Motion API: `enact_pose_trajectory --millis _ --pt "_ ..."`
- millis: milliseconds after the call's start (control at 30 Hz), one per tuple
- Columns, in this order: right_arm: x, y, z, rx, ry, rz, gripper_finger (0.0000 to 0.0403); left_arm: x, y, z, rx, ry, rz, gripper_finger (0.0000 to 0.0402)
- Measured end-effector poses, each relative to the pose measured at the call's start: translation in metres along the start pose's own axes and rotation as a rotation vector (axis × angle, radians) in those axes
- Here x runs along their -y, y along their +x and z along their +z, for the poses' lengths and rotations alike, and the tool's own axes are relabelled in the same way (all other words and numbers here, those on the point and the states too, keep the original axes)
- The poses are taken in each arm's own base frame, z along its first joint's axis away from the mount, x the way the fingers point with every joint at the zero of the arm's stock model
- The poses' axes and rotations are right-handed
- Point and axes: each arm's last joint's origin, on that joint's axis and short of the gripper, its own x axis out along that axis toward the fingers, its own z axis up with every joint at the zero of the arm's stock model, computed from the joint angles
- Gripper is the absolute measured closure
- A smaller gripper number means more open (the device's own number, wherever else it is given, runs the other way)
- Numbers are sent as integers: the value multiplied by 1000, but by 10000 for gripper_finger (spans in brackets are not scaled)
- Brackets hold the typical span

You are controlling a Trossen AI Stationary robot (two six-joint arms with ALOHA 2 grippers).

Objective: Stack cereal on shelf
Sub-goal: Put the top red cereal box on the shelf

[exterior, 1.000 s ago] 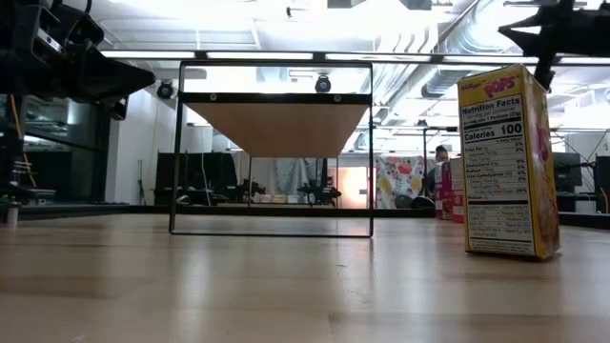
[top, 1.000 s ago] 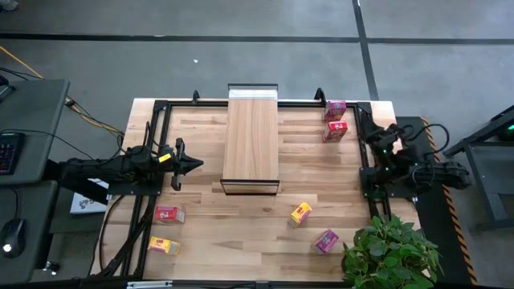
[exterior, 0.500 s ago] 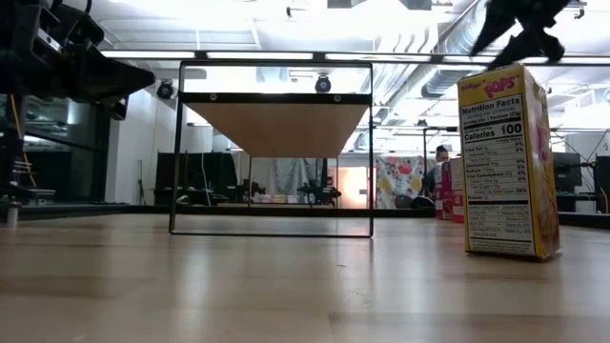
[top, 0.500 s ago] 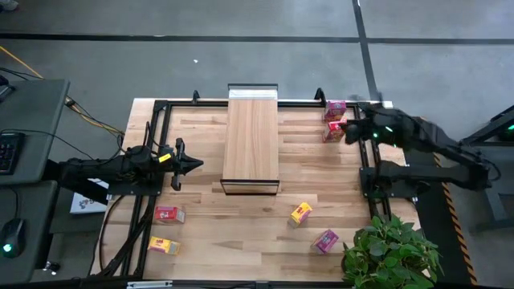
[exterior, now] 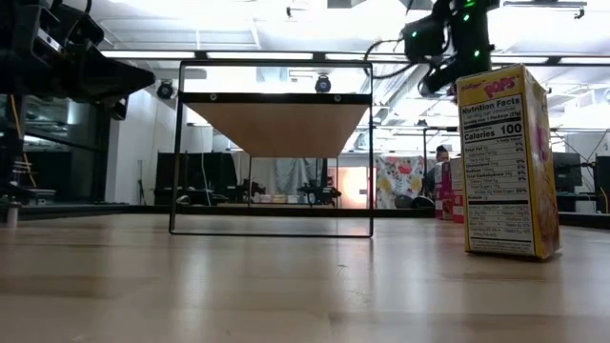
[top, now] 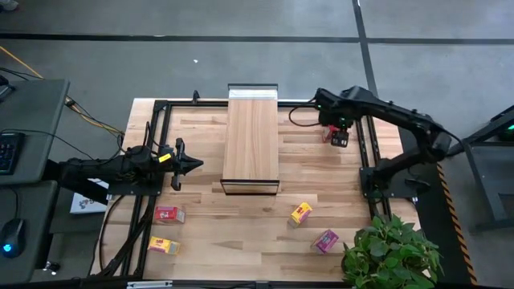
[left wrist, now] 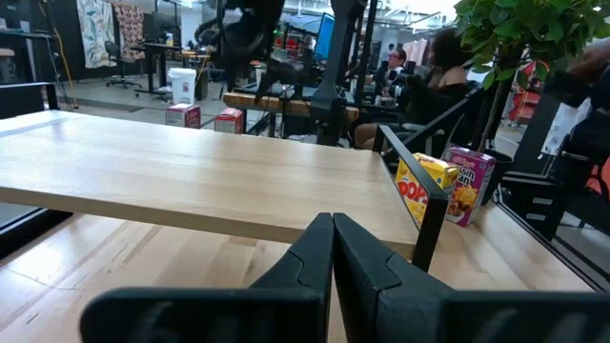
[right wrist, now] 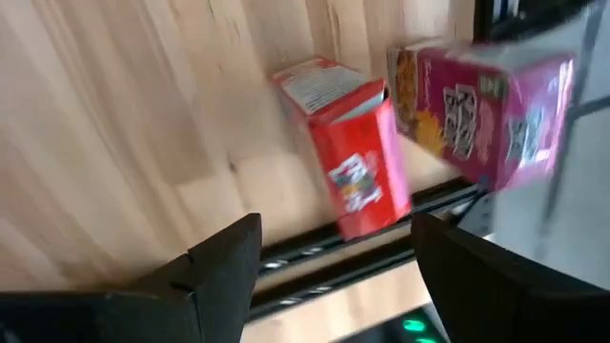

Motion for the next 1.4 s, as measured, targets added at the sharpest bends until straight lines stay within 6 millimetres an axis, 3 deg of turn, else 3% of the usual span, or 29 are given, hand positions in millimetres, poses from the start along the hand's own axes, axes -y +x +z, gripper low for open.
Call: enact_pose_trajectory --millis 200,500,1100,1200,1400 --pt "6 14 13 -27 -130 -10 139 0 0 0 1 0 0 398" --pt "17 29 20 -65 -152 -15 139 0 0 0 1 0 0 398" --pt "16 60 39 -160 -226 55 142 0 0 0 0 0 0 398" --pt "16 62 40 -166 -227 58 163 0 0 0 0 0 0 398" --pt "15 62 39 -181 -194 59 240 0 0 0 1 0 0 398"
